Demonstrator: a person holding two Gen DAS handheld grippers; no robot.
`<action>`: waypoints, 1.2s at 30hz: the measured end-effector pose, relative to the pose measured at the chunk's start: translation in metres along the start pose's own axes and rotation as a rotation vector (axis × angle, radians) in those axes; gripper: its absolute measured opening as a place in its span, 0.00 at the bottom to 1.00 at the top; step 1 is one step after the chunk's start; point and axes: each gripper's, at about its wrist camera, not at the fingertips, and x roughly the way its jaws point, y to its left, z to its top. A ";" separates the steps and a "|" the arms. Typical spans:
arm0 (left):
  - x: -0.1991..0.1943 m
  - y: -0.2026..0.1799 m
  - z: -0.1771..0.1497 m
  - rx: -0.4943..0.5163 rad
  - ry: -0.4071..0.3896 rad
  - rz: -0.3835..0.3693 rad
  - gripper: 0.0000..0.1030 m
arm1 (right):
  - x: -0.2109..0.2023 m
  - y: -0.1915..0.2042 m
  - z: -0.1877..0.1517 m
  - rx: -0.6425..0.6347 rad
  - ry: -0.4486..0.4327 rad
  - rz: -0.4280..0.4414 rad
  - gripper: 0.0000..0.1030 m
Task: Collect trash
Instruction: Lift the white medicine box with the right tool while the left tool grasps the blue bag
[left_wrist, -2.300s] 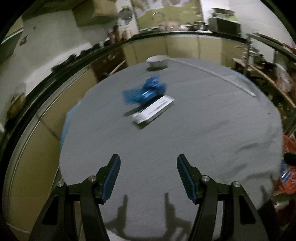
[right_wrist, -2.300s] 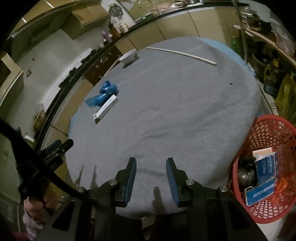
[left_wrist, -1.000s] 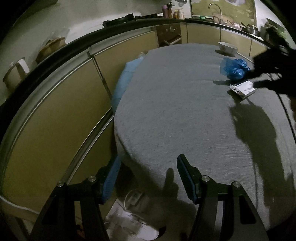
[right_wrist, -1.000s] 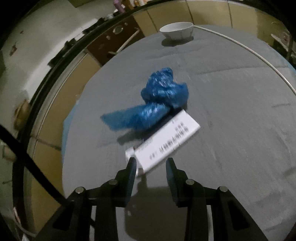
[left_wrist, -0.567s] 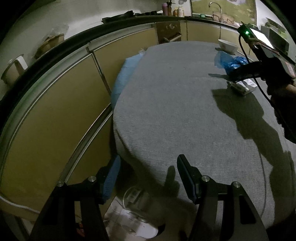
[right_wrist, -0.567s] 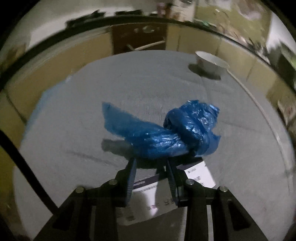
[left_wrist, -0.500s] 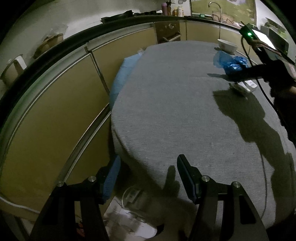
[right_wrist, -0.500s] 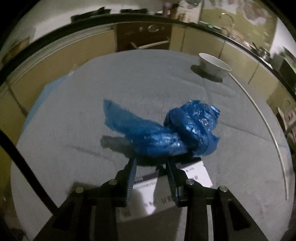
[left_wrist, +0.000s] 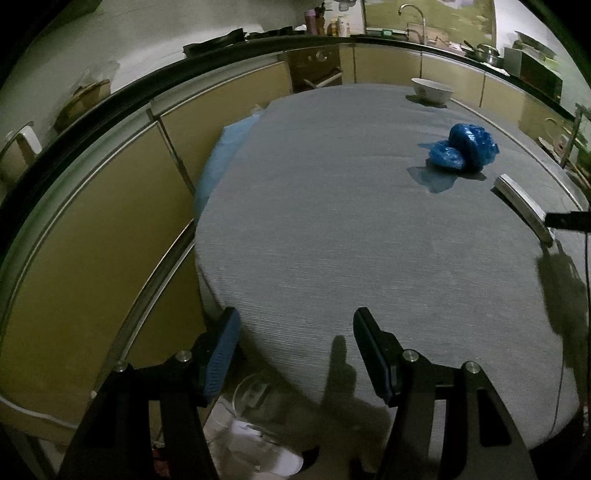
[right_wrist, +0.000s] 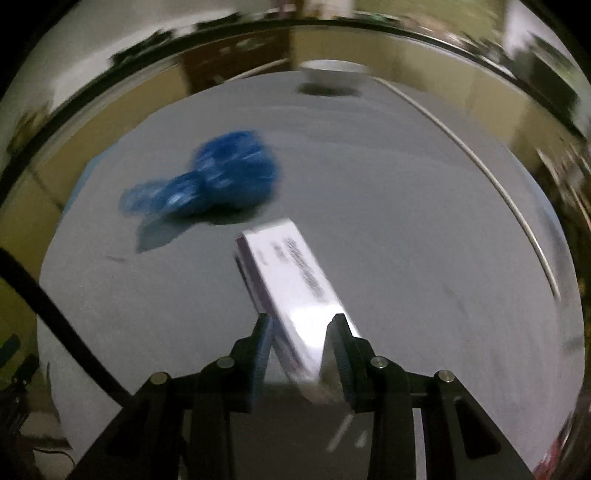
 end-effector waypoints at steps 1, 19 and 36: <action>-0.002 -0.003 0.000 0.005 -0.002 -0.003 0.62 | -0.003 -0.011 -0.003 0.044 0.002 0.019 0.36; -0.026 -0.026 0.000 0.073 -0.023 0.020 0.62 | 0.016 -0.005 0.021 0.051 0.022 0.235 0.66; 0.010 -0.144 0.152 0.257 -0.119 -0.184 0.71 | -0.005 -0.029 -0.030 0.005 -0.068 0.146 0.47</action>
